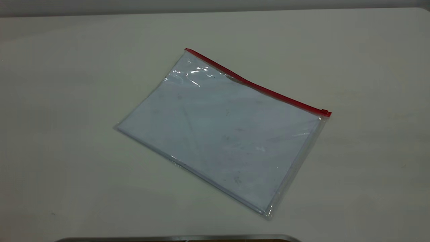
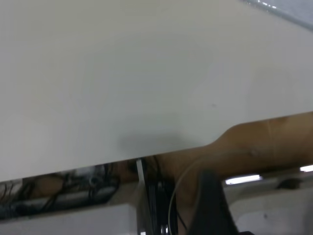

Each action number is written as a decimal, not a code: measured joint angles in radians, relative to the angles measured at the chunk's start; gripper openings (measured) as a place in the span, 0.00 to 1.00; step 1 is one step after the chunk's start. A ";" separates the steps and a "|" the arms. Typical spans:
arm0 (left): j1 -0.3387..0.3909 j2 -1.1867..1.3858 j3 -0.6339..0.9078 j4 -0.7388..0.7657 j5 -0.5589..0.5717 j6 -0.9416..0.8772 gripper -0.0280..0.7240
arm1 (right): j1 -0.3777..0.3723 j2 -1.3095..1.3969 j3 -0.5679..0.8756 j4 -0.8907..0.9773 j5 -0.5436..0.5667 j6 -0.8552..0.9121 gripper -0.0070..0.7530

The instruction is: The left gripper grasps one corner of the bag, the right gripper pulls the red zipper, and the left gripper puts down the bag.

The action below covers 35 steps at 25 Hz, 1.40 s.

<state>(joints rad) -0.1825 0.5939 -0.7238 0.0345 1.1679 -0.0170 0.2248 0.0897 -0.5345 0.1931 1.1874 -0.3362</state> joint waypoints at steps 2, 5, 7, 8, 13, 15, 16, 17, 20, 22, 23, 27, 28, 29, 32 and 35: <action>0.000 -0.093 0.037 0.000 0.000 0.000 0.82 | 0.000 -0.023 0.030 -0.001 -0.024 0.000 0.77; 0.000 -0.212 0.070 0.000 0.000 0.000 0.82 | 0.000 -0.053 0.048 -0.002 -0.031 0.001 0.77; 0.000 -0.277 0.084 -0.012 0.000 0.000 0.82 | 0.000 -0.070 0.050 -0.002 -0.034 0.002 0.77; 0.000 -0.309 0.089 -0.019 0.000 0.002 0.82 | 0.000 -0.078 0.050 -0.002 -0.034 0.002 0.77; 0.000 -0.415 0.103 -0.075 0.000 0.035 0.82 | 0.000 -0.106 0.050 -0.002 -0.037 0.002 0.77; 0.000 -0.434 0.119 -0.098 0.000 0.063 0.82 | 0.000 -0.106 0.050 -0.002 -0.038 0.003 0.77; 0.000 -0.442 0.130 -0.108 0.000 0.073 0.82 | 0.000 -0.106 0.050 -0.002 -0.038 0.003 0.77; 0.000 -0.447 0.141 -0.113 0.000 0.086 0.82 | 0.000 -0.106 0.050 -0.002 -0.038 0.003 0.77; 0.000 -0.451 0.197 -0.113 -0.006 0.104 0.82 | 0.000 -0.106 0.050 -0.002 -0.038 0.003 0.77; 0.000 -0.451 0.227 -0.113 -0.016 0.106 0.82 | 0.000 -0.106 0.050 -0.002 -0.038 0.003 0.77; 0.000 -0.451 0.234 -0.113 -0.023 0.106 0.82 | 0.000 -0.106 0.050 -0.002 -0.038 0.003 0.77; 0.000 -0.451 0.237 -0.113 -0.030 0.105 0.82 | 0.000 -0.106 0.050 -0.002 -0.038 0.003 0.77; 0.000 -0.451 0.237 -0.113 -0.030 0.105 0.82 | 0.000 -0.106 0.050 -0.002 -0.038 0.003 0.77; 0.000 -0.451 0.237 -0.113 -0.030 0.105 0.82 | 0.000 -0.106 0.050 -0.002 -0.038 0.003 0.77; 0.000 -0.451 0.237 -0.113 -0.030 0.105 0.82 | 0.000 -0.106 0.050 -0.002 -0.038 0.003 0.77; 0.000 -0.451 0.237 -0.113 -0.030 0.105 0.82 | 0.000 -0.106 0.050 -0.002 -0.038 0.004 0.77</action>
<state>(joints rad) -0.1825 0.1433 -0.4864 -0.0783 1.1378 0.0877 0.2248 -0.0162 -0.4848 0.1911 1.1495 -0.3318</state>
